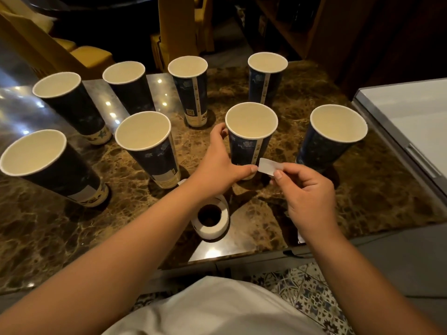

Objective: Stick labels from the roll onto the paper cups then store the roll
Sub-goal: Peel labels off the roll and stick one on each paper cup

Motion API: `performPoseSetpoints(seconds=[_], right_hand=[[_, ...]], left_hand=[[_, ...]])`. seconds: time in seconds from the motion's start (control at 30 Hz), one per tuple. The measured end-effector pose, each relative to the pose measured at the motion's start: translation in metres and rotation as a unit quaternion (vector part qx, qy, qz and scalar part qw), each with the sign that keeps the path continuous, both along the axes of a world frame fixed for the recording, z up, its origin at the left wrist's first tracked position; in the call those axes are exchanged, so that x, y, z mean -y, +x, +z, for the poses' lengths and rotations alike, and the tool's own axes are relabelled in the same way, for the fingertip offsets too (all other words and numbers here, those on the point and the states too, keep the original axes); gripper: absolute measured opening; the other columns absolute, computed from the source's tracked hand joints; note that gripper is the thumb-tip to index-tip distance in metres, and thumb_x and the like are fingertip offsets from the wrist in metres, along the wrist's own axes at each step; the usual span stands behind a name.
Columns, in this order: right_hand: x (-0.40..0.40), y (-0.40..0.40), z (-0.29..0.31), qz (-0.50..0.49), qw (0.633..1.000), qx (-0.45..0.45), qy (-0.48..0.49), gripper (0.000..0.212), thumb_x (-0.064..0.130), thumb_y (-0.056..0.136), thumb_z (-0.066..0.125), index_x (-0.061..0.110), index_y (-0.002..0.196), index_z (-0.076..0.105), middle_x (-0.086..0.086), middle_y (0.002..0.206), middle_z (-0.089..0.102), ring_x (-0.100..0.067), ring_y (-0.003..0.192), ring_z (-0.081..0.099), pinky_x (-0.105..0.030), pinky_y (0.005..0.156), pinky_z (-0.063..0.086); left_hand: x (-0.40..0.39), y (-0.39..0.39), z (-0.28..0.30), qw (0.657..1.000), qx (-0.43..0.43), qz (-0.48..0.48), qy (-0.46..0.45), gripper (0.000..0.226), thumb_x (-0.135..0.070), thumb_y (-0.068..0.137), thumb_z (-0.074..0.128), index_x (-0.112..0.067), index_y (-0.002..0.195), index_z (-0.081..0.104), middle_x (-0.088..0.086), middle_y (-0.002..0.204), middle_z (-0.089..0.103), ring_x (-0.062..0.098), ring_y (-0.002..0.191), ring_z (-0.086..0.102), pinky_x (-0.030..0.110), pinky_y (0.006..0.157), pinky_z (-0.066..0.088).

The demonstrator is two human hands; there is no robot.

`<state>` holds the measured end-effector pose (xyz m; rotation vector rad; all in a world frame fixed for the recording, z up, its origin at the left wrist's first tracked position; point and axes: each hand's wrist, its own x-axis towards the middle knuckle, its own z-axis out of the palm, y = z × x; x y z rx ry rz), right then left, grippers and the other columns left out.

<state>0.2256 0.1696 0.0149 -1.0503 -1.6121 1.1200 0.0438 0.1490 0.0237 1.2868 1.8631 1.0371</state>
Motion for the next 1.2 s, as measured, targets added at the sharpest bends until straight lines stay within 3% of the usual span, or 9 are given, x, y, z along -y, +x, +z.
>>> performPoseSetpoints(seconds=[0.1,0.27,0.4,0.6,0.9,1.07,1.2], right_hand=[[0.002,0.0,-0.001,-0.003,1.0,-0.021,-0.012,0.023,0.01,0.09,0.066,0.031,0.093,0.073,0.005,0.08,0.074,-0.011,0.078,0.07,-0.02,0.072,0.054],[0.005,0.003,0.007,-0.01,0.997,-0.07,-0.034,0.016,0.01,0.089,0.067,0.025,0.094,0.071,0.001,0.082,0.074,-0.017,0.078,0.071,-0.032,0.075,0.058],[0.01,-0.005,0.026,0.017,0.986,-0.145,-0.081,0.014,0.006,0.088,0.065,0.019,0.092,0.07,0.003,0.079,0.074,-0.013,0.073,0.071,-0.022,0.067,0.056],[0.02,-0.021,0.034,0.042,0.986,-0.128,-0.1,0.011,0.005,0.087,0.067,0.016,0.087,0.069,0.002,0.066,0.071,-0.005,0.062,0.066,-0.017,0.055,0.051],[0.027,-0.032,0.03,0.044,0.993,-0.046,-0.096,0.011,0.015,0.085,0.071,0.025,0.084,0.066,0.007,0.078,0.074,-0.01,0.072,0.073,-0.025,0.057,0.059],[0.026,-0.032,0.028,0.035,0.996,-0.013,-0.076,0.005,0.019,0.084,0.073,0.022,0.087,0.07,0.001,0.076,0.074,-0.015,0.071,0.073,-0.034,0.061,0.061],[0.025,-0.03,0.026,0.026,0.997,0.01,-0.078,0.007,0.019,0.084,0.073,0.02,0.09,0.071,0.003,0.077,0.074,-0.011,0.072,0.073,-0.037,0.062,0.062]], left_hand=[[-0.011,-0.002,-0.006,1.0,0.019,-0.016,0.002,0.095,-0.022,0.075,0.082,-0.02,0.148,0.021,-0.001,0.151,0.039,0.015,0.139,0.037,0.023,0.104,0.035],[-0.006,0.0,-0.001,0.993,0.109,0.013,0.04,0.072,-0.031,0.078,0.08,-0.025,0.137,0.039,-0.011,0.127,0.056,0.001,0.111,0.056,0.02,0.088,0.047],[0.007,0.005,0.007,0.965,0.258,0.03,0.029,0.065,-0.041,0.083,0.073,-0.02,0.135,0.041,0.005,0.126,0.063,0.02,0.108,0.068,0.042,0.091,0.056],[0.025,0.015,0.014,0.931,0.36,0.059,-0.015,0.047,-0.045,0.096,0.052,-0.021,0.133,0.036,0.01,0.121,0.065,0.026,0.103,0.07,0.052,0.094,0.054],[0.041,0.016,0.012,0.931,0.364,0.038,0.005,0.05,-0.042,0.101,0.04,-0.043,0.146,0.017,0.001,0.132,0.056,0.021,0.111,0.065,0.051,0.098,0.052],[0.048,0.013,0.012,0.949,0.315,-0.008,0.002,0.075,-0.034,0.092,0.063,-0.046,0.145,0.01,0.001,0.135,0.052,0.019,0.115,0.063,0.046,0.1,0.051],[0.053,0.012,0.013,0.961,0.274,-0.027,0.015,0.076,-0.025,0.096,0.059,-0.046,0.145,0.005,-0.002,0.138,0.049,0.019,0.12,0.06,0.042,0.101,0.051]])
